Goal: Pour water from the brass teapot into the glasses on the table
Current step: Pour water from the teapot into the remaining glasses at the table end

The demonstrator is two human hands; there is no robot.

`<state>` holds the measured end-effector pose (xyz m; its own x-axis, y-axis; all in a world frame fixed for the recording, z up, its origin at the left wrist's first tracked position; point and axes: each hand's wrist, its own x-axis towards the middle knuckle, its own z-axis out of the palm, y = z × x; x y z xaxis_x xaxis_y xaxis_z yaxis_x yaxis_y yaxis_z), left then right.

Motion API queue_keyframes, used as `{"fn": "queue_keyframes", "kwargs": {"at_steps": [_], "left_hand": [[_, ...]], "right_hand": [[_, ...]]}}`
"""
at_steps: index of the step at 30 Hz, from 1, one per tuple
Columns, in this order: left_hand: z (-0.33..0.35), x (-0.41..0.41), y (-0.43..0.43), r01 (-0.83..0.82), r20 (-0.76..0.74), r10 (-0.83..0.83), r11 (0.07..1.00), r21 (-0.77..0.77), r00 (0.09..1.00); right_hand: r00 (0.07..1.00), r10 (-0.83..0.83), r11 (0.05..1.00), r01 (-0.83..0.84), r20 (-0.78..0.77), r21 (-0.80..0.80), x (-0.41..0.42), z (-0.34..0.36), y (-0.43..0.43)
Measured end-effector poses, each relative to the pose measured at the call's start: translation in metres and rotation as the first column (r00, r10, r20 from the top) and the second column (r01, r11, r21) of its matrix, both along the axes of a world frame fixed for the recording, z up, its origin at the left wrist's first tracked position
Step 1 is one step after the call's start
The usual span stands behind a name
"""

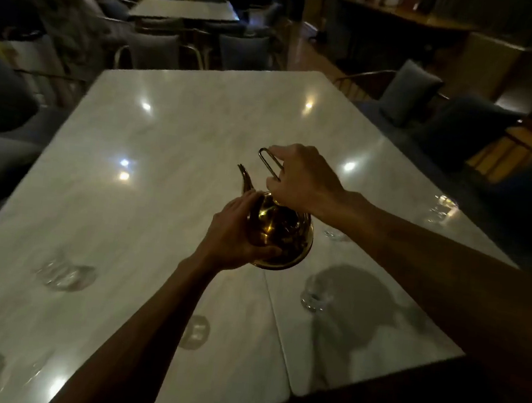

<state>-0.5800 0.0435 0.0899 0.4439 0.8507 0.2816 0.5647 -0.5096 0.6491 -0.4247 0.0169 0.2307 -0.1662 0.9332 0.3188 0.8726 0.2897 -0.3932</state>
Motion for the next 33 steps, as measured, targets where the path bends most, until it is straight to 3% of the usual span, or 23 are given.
{"fn": "queue_keyframes", "kwargs": {"at_steps": [9, 18, 26, 33], "left_hand": [[0.004, 0.146, 0.007, 0.410, 0.009, -0.411, 0.911, 0.039, 0.912], [0.007, 0.294, -0.035, 0.587, -0.036, -0.586, 0.809, 0.024, 0.809], [0.011, 0.458, -0.059, 0.638, 0.054, -0.636, 0.770, -0.023, 0.770], [-0.035, 0.561, -0.055, 0.559, -0.008, -0.566, 0.817, -0.140, 0.825]], "right_hand": [[0.920, -0.392, 0.919, 0.393, 0.025, -0.037, 0.124, -0.013, -0.040], [0.787, -0.616, 0.786, 0.615, -0.007, -0.069, 0.262, -0.019, -0.094], [0.766, -0.641, 0.767, 0.642, 0.043, -0.001, 0.417, -0.006, -0.118], [0.807, -0.589, 0.792, 0.585, 0.033, -0.173, 0.528, -0.056, -0.104]]}}
